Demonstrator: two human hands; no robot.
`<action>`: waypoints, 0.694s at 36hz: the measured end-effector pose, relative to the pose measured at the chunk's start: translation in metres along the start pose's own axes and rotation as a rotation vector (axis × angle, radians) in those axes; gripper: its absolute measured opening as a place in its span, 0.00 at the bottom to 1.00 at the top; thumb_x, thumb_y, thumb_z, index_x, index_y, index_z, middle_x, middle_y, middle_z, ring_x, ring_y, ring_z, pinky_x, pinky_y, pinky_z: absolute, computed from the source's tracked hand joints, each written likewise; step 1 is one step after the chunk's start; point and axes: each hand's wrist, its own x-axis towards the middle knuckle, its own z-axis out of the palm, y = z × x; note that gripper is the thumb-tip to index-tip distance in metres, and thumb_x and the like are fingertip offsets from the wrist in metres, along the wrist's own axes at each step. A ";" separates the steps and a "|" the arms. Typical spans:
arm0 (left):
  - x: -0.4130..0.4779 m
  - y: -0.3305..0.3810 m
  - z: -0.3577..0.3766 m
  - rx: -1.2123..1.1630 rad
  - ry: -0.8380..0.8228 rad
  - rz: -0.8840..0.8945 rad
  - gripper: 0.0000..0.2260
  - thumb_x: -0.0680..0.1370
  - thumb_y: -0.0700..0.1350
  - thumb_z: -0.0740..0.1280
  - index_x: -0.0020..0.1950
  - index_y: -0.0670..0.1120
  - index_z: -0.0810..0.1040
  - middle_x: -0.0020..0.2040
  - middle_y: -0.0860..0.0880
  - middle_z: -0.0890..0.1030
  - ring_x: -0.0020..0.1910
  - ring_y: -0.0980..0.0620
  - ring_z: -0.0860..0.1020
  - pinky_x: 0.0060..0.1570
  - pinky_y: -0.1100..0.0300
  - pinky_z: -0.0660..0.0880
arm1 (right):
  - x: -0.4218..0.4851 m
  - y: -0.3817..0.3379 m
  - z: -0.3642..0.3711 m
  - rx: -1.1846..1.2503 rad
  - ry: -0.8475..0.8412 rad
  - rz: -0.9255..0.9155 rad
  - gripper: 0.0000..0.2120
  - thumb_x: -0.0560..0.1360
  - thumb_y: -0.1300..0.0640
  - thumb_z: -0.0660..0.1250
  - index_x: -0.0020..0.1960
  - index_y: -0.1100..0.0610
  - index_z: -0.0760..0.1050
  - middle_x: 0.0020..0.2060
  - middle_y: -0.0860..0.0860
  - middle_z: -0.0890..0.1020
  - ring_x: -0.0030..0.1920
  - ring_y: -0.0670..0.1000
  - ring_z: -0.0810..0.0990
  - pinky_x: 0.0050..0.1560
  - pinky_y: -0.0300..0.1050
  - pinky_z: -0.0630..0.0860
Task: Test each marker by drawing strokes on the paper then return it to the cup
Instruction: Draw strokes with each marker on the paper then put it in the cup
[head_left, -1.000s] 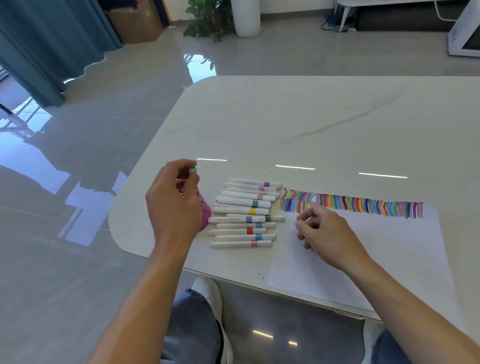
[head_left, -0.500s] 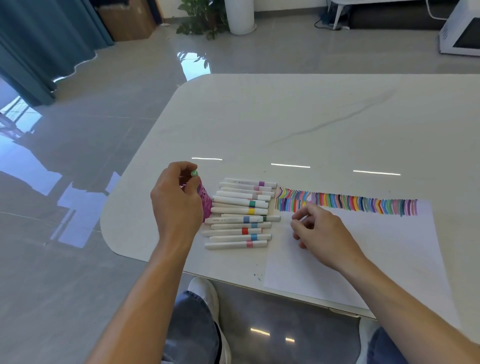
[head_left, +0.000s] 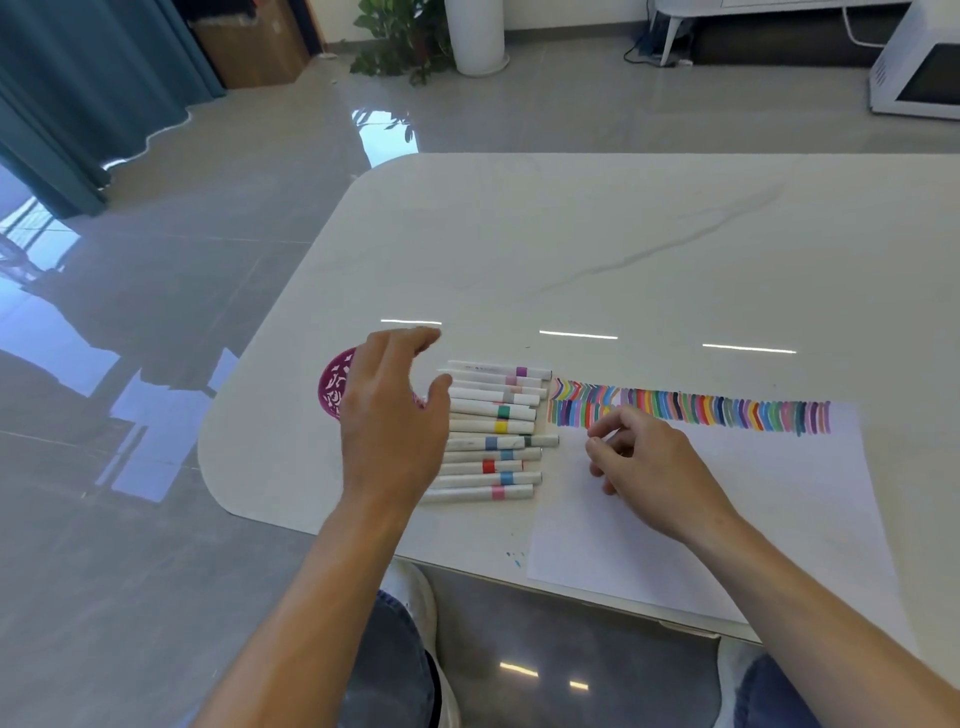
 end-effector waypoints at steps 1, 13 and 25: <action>-0.002 0.003 0.002 0.001 -0.011 0.047 0.19 0.75 0.38 0.75 0.64 0.48 0.77 0.58 0.53 0.79 0.58 0.56 0.76 0.57 0.62 0.75 | 0.000 0.000 -0.001 0.001 0.002 -0.002 0.01 0.82 0.53 0.66 0.52 0.48 0.76 0.40 0.46 0.85 0.39 0.47 0.84 0.45 0.48 0.83; -0.022 0.014 0.030 0.125 -0.815 -0.013 0.15 0.69 0.50 0.79 0.51 0.57 0.76 0.46 0.58 0.75 0.44 0.56 0.74 0.42 0.61 0.73 | 0.003 0.007 -0.014 -0.072 -0.004 0.020 0.02 0.81 0.50 0.66 0.51 0.47 0.76 0.42 0.45 0.84 0.42 0.48 0.84 0.48 0.50 0.82; -0.026 0.011 0.040 0.229 -0.855 0.040 0.08 0.70 0.46 0.78 0.47 0.53 0.83 0.45 0.56 0.79 0.45 0.53 0.75 0.45 0.58 0.73 | 0.005 0.011 -0.013 -0.141 -0.004 0.024 0.04 0.81 0.49 0.66 0.54 0.48 0.76 0.43 0.44 0.84 0.43 0.47 0.84 0.50 0.50 0.83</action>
